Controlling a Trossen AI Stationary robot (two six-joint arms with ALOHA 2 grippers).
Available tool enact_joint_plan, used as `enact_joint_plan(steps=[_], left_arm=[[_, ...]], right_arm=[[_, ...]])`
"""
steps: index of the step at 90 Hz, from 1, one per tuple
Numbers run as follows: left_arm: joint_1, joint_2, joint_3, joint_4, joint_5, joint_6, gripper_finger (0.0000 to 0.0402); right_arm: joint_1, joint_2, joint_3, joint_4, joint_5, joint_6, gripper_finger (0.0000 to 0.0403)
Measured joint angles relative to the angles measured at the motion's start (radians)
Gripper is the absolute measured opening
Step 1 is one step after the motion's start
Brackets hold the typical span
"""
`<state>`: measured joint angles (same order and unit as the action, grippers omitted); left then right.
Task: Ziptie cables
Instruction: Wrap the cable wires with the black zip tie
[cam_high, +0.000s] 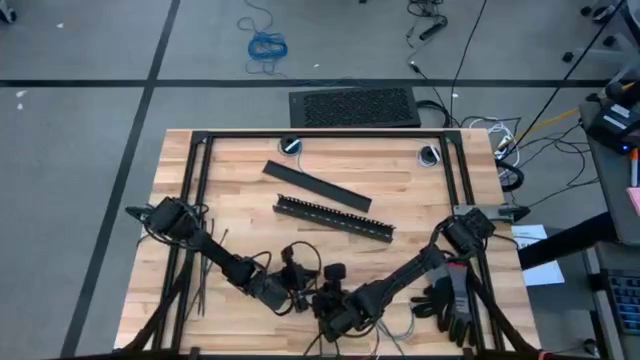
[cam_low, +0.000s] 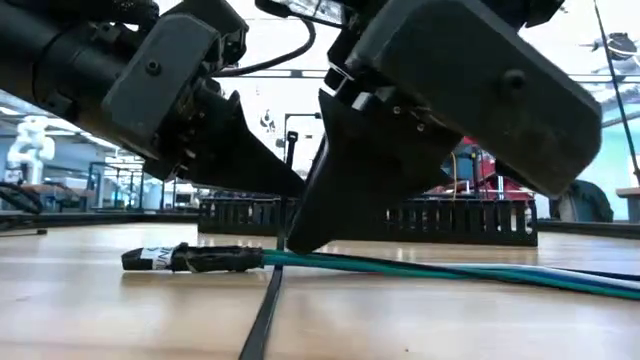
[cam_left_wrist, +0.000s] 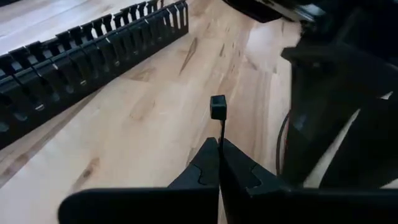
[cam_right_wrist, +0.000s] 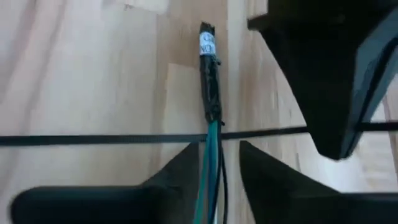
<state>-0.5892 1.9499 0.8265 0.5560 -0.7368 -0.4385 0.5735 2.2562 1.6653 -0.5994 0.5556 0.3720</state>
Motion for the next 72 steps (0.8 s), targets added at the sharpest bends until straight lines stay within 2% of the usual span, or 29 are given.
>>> enact_joint_plan(steps=[12, 27, 35, 45, 51, 61, 72], left_arm=[[0.000, 0.000, 0.000, 0.000, 0.000, 0.000, 0.0000], [0.001, 0.000, 0.000, 0.000, 0.000, 0.000, 0.0000], [0.006, 0.000, 0.000, 0.010, 0.000, -0.001, 0.0000], [0.013, 0.000, 0.000, 0.014, 0.000, -0.026, 0.0000], [0.014, 0.000, 0.000, 0.014, 0.000, -0.027, 0.0000], [0.013, 0.000, 0.000, 0.014, 0.000, -0.026, 0.0000], [0.013, 0.000, 0.000, 0.014, 0.000, -0.021, 0.0000]], right_arm=[[0.026, -0.011, 0.000, -0.039, 0.031, 0.045, 0.0164], [0.091, -0.067, 0.000, -0.029, 0.134, 0.098, 0.0170], [0.130, -0.093, 0.000, -0.026, 0.240, 0.153, 0.0171], [0.188, -0.103, 0.000, -0.089, 0.444, 0.258, 0.0171], [0.225, -0.104, 0.000, -0.175, 0.580, 0.381, 0.0171], [0.283, -0.106, 0.000, -0.392, 0.767, 0.708, 0.0171], [0.328, -0.106, -0.004, -0.671, 0.838, 1.124, 0.0171]])
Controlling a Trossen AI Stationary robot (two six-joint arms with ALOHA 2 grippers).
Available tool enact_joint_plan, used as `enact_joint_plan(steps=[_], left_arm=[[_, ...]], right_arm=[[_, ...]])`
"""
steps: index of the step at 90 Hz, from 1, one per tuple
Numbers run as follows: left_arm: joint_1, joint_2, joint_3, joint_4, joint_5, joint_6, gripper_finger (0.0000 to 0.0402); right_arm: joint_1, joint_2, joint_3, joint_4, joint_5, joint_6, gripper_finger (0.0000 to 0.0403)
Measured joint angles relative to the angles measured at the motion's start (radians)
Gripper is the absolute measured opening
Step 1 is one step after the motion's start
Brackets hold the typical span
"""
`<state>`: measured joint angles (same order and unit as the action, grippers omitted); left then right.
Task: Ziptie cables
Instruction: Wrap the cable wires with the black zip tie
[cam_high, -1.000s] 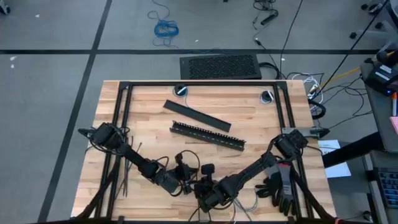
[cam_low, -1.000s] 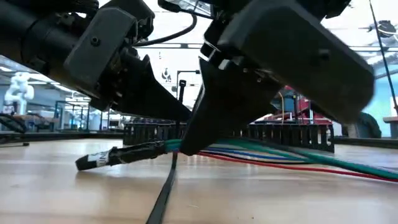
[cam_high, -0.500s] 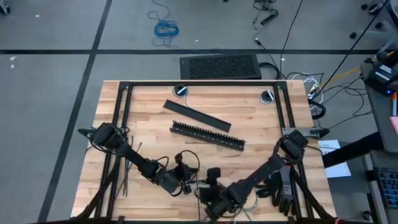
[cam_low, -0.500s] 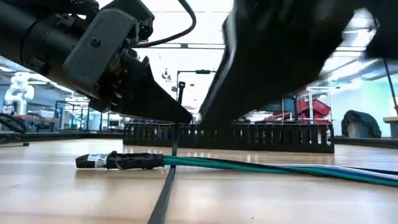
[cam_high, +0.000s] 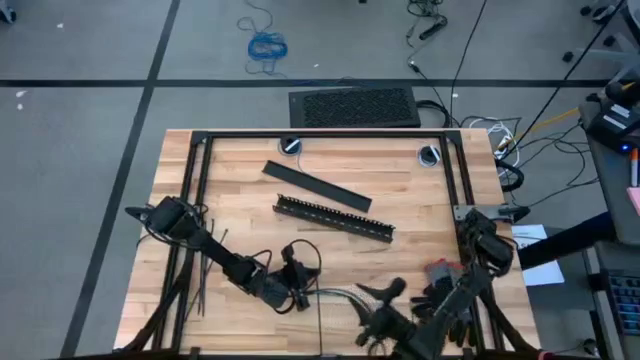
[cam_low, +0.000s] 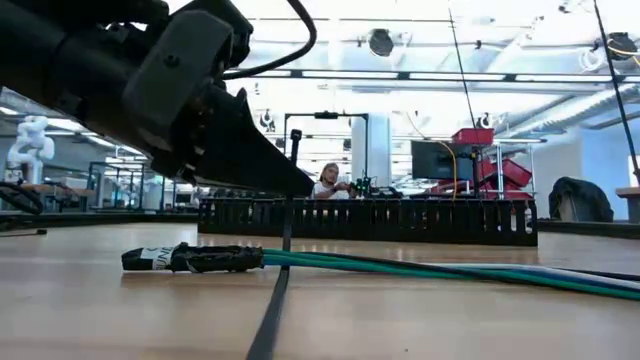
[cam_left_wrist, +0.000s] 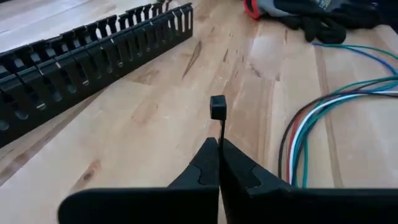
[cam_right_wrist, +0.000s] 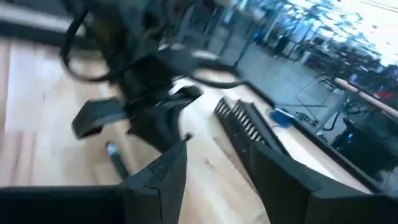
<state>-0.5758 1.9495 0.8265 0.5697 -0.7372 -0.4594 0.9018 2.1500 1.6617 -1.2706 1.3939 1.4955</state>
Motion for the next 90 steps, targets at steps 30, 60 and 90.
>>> enact_joint_plan(steps=[30, 60, 90], left_arm=[[0.014, 0.000, 0.000, 0.001, 0.000, -0.051, 0.0000], [0.046, 0.000, 0.000, -0.013, -0.035, -0.164, 0.0000], [0.048, 0.000, 0.000, 0.000, -0.037, -0.163, 0.0000]], right_arm=[[0.080, -0.001, -0.175, -0.118, 0.112, 0.630, 0.0171], [0.131, -0.016, -0.247, 0.033, 0.162, 0.641, 0.0171], [0.197, -0.060, -0.247, 0.049, 0.161, 0.580, 0.0171]])
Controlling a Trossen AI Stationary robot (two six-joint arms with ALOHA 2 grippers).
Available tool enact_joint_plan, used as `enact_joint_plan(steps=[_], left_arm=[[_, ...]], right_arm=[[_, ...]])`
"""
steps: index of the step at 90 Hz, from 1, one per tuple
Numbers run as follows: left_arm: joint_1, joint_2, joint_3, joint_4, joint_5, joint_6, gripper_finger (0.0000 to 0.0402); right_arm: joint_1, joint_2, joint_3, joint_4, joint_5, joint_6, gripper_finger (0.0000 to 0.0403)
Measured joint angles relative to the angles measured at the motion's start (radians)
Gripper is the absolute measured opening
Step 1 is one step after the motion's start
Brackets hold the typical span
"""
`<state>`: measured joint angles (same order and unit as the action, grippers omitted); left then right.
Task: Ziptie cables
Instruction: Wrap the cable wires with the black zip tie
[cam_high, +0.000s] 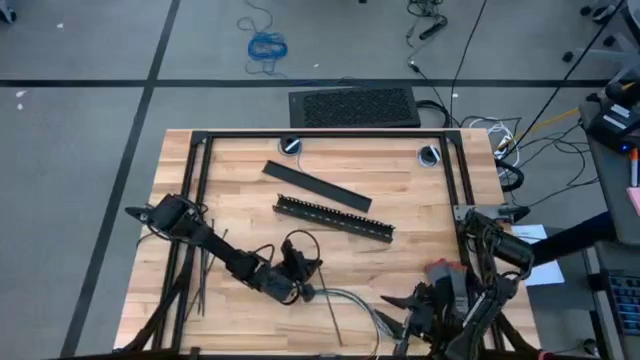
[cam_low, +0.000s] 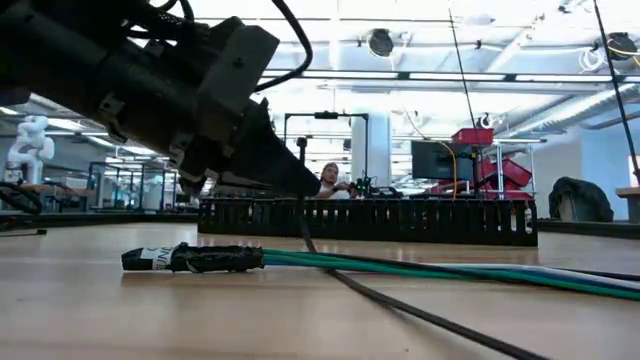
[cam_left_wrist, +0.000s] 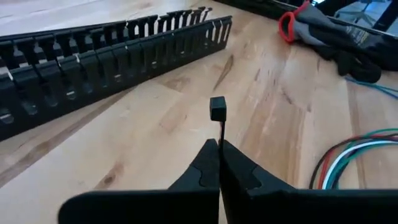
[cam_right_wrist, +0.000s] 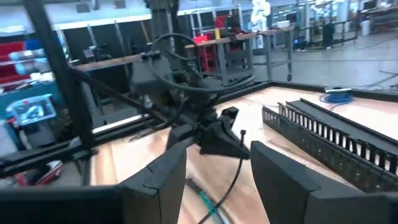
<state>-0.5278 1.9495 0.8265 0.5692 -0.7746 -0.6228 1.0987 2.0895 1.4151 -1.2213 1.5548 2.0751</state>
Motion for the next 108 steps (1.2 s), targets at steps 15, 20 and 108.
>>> enact_joint_plan(steps=[15, 20, 108], left_arm=[[0.000, 0.000, 0.000, 0.001, 0.000, 0.002, 0.0000], [0.000, 0.000, 0.000, 0.001, 0.000, 0.008, 0.0000], [-0.002, 0.000, 0.000, 0.006, 0.046, 0.028, 0.0000]], right_arm=[[-0.020, 0.000, 0.000, 0.002, -0.224, -0.162, 0.0167], [-0.034, 0.000, 0.000, 0.029, -0.265, -0.191, 0.0165], [-0.072, -0.057, 0.031, -0.230, -0.252, -0.320, 0.0151]])
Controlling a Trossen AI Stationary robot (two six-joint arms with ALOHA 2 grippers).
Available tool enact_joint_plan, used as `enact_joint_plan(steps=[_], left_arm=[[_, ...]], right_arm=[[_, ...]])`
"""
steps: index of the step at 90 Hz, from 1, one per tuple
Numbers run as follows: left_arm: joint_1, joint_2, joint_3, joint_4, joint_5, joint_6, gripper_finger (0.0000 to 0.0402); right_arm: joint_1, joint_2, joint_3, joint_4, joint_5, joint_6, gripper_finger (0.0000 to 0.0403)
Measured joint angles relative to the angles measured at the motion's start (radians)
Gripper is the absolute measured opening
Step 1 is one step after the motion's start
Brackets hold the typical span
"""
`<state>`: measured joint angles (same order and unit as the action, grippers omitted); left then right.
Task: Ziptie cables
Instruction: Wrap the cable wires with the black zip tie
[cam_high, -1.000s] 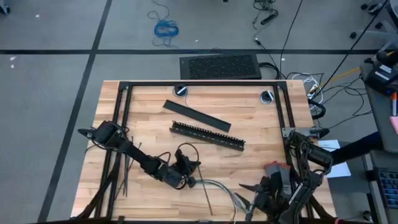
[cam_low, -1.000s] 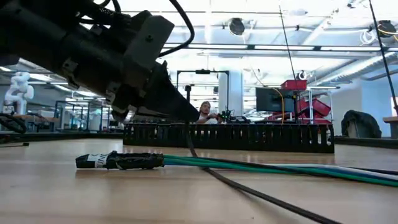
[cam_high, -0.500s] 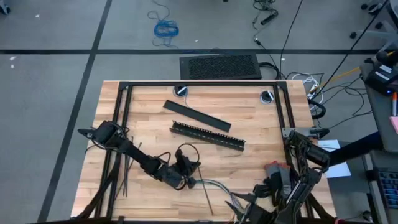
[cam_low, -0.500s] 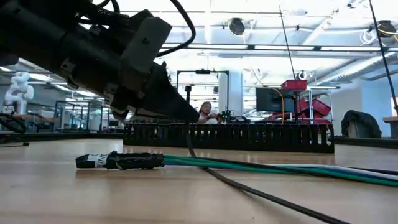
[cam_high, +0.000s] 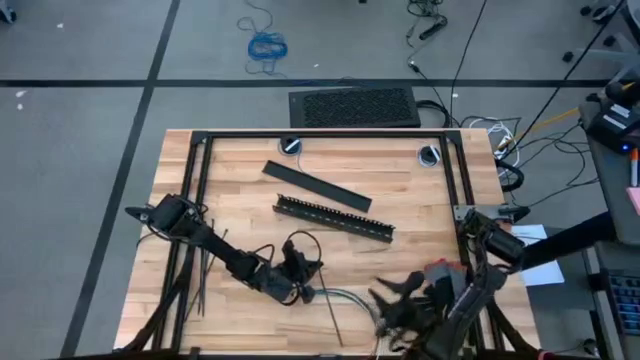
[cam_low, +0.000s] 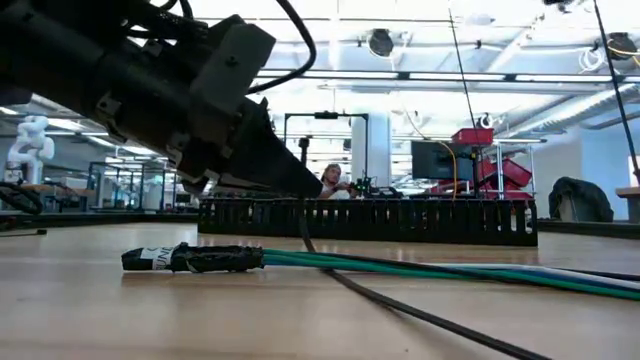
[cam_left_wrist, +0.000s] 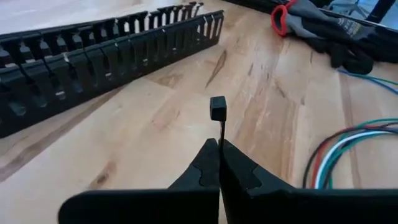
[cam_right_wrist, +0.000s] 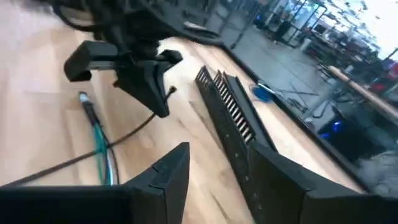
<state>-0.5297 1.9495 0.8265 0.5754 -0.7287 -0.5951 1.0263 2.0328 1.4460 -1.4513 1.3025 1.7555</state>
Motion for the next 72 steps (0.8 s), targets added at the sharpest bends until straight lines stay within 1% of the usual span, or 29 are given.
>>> enact_joint_plan(steps=[14, 25, 34, 40, 46, 50, 57, 61, 67, 72], left_arm=[[0.000, 0.000, 0.000, 0.014, 0.030, 0.001, 0.0000], [0.000, 0.000, 0.000, 0.019, 0.038, 0.007, 0.0000], [0.000, 0.000, 0.000, 0.018, 0.040, 0.008, 0.0000], [0.000, 0.000, 0.000, 0.020, 0.040, 0.015, 0.0000], [0.000, 0.001, 0.000, 0.046, 0.040, 0.067, 0.0000], [0.000, 0.001, 0.000, 0.077, 0.040, 0.115, 0.0000], [0.003, 0.001, 0.000, 0.145, 0.042, 0.187, 0.0000], [0.005, 0.001, 0.000, 0.193, 0.054, 0.227, 0.0000], [0.012, 0.001, 0.000, 0.262, 0.102, 0.268, 0.0000], [0.021, 0.001, 0.000, 0.295, 0.151, 0.286, 0.0000]], right_arm=[[0.084, -0.153, -0.250, 0.101, 0.082, 0.261, 0.0146], [0.173, -0.276, -0.434, 0.239, 0.145, 0.357, 0.0145], [0.238, -0.346, -0.558, 0.380, 0.184, 0.359, 0.0145], [0.274, -0.378, -0.624, 0.469, 0.190, 0.353, 0.0145], [0.300, -0.392, -0.684, 0.542, 0.193, 0.347, 0.0145], [0.318, -0.392, -0.715, 0.595, 0.214, 0.337, 0.0145], [0.338, -0.393, -0.750, 0.657, 0.249, 0.350, 0.0145], [0.341, -0.393, -0.760, 0.676, 0.251, 0.353, 0.0145], [0.338, -0.392, -0.767, 0.710, 0.233, 0.330, 0.0145], [0.329, -0.390, -0.769, 0.765, 0.214, 0.265, 0.0145]])
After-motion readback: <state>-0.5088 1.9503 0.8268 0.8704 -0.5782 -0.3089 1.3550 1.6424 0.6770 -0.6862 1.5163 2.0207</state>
